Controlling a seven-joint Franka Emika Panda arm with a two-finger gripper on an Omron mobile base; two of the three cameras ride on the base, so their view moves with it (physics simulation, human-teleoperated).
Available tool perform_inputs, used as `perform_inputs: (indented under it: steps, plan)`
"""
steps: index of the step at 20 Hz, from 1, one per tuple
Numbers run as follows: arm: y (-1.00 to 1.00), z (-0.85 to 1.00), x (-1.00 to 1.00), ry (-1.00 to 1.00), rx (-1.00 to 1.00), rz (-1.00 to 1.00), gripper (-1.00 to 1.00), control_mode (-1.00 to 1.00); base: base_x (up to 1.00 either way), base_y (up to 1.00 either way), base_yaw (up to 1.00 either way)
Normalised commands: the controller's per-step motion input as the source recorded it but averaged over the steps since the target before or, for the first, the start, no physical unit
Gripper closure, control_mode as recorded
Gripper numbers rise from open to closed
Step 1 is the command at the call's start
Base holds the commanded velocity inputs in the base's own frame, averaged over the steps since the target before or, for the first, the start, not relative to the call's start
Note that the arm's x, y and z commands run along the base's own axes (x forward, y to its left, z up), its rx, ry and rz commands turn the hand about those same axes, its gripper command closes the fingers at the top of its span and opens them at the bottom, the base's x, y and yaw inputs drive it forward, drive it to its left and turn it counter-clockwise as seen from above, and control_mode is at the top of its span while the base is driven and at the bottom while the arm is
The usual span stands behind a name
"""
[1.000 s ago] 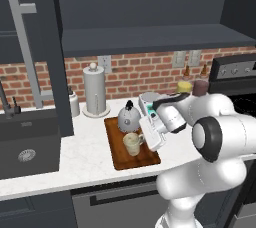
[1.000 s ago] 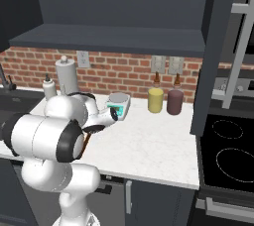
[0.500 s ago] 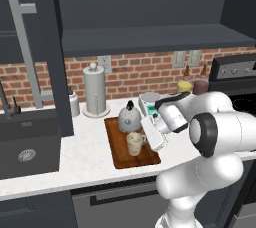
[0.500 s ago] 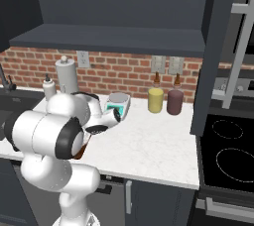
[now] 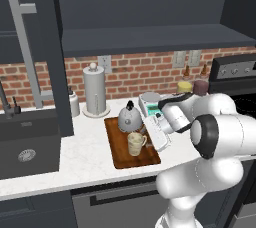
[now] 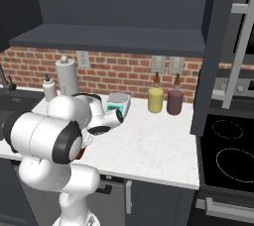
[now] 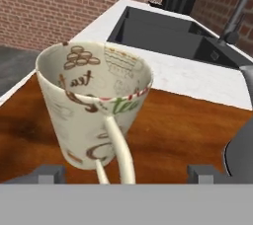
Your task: Pick the kettle from the counter and place it on the tray. Then pick the mug from the cabinet and place it on the tray. Then close the cabinet doors.
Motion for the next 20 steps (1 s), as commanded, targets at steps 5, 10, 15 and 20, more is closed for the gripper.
perform_inputs:
  steps: [5, 10, 15, 20]
  plan:
    - [-0.05, 0.39, -0.19, -0.13, 0.00, 0.05, -1.00, -1.00, 0.00, 0.00, 0.00]
    - [0.00, 0.68, -0.44, -0.13, 0.00, 0.03, -1.00, -1.00, 0.00, 0.00, 0.00]
    - [-0.01, 0.71, -0.54, -0.06, 0.00, 0.00, -1.00, -1.00, 0.00, 0.00, 0.00]
    - [0.00, 0.71, -0.55, -0.03, 0.00, 0.00, -1.00, -1.00, 0.00, 0.00, 0.00]
